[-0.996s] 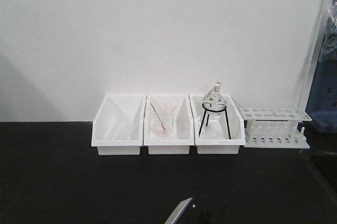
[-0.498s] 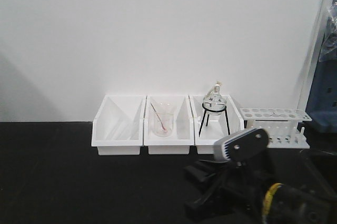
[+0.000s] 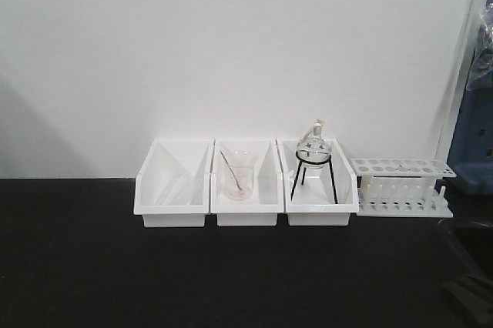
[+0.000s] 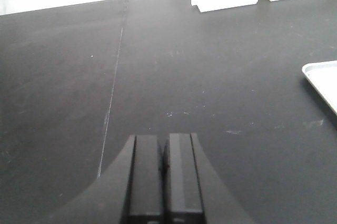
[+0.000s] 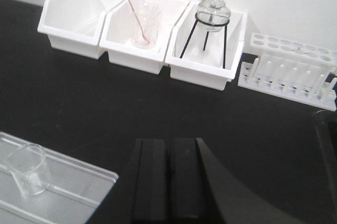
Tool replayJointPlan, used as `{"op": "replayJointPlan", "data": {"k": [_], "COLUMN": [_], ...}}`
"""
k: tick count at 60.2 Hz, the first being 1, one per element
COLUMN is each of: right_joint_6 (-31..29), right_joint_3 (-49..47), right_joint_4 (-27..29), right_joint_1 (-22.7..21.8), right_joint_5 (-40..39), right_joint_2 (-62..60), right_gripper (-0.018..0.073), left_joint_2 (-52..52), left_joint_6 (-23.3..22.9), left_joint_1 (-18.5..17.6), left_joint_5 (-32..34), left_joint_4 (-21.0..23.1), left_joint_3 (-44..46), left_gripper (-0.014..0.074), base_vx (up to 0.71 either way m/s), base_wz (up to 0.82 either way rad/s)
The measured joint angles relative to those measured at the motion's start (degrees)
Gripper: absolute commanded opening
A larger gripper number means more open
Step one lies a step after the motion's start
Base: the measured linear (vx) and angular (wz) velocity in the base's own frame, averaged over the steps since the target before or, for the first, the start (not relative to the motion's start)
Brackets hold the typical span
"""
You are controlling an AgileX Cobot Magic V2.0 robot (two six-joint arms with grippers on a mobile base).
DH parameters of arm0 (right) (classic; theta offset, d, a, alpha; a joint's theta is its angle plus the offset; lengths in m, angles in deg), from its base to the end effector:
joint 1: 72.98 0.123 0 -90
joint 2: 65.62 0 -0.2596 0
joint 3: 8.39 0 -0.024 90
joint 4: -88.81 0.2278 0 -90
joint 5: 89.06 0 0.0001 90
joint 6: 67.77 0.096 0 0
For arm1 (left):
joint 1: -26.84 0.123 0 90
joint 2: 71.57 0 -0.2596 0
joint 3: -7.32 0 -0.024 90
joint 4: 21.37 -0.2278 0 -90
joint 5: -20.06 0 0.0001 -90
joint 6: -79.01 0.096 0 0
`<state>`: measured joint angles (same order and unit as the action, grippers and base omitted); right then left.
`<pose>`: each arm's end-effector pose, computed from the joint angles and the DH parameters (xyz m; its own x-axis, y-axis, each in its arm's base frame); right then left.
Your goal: Move beaker to silver tray on left bench
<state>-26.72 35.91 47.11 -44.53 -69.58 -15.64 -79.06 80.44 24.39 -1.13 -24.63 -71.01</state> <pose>0.1425 0.0529 0.2981 -0.2923 -0.1386 -0.9462 -0.2750 0.9598 -0.0556 0.0599 -0.0006 0.1693 -0.2891 0.0904 -0.9530 0.0458 0.9957 0.0805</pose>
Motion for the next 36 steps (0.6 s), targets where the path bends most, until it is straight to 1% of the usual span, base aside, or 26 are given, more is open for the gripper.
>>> {"op": "replayJointPlan", "data": {"k": [11,28,33,36], "right_joint_6": [0.2,0.1,-2.2,-5.1], "right_joint_3": [0.1,0.3,2.3,4.4], "right_joint_4": [0.3,0.8,4.1,8.1], "right_joint_1": [0.0,0.0,0.0,0.0], "right_joint_5": [0.4,0.5,0.3,0.3], "right_joint_2": [-3.5,-3.9,-5.1,-6.8], "right_gripper": [-0.0014,-0.0014,-0.0014,-0.0014], "left_joint_2": [0.0,0.0,0.0,0.0], "left_joint_6": [0.0,0.0,0.0,0.0], "left_joint_1": [0.0,0.0,0.0,0.0], "left_joint_5": [0.0,0.0,0.0,0.0], "left_joint_4": [0.0,0.0,0.0,0.0], "left_joint_3": [0.0,0.0,0.0,0.0], "left_gripper": [0.0001,0.0001,0.0001,0.0001], "base_vx": [0.0,0.0,0.0,0.0], "base_wz": [0.0,0.0,0.0,0.0]}}
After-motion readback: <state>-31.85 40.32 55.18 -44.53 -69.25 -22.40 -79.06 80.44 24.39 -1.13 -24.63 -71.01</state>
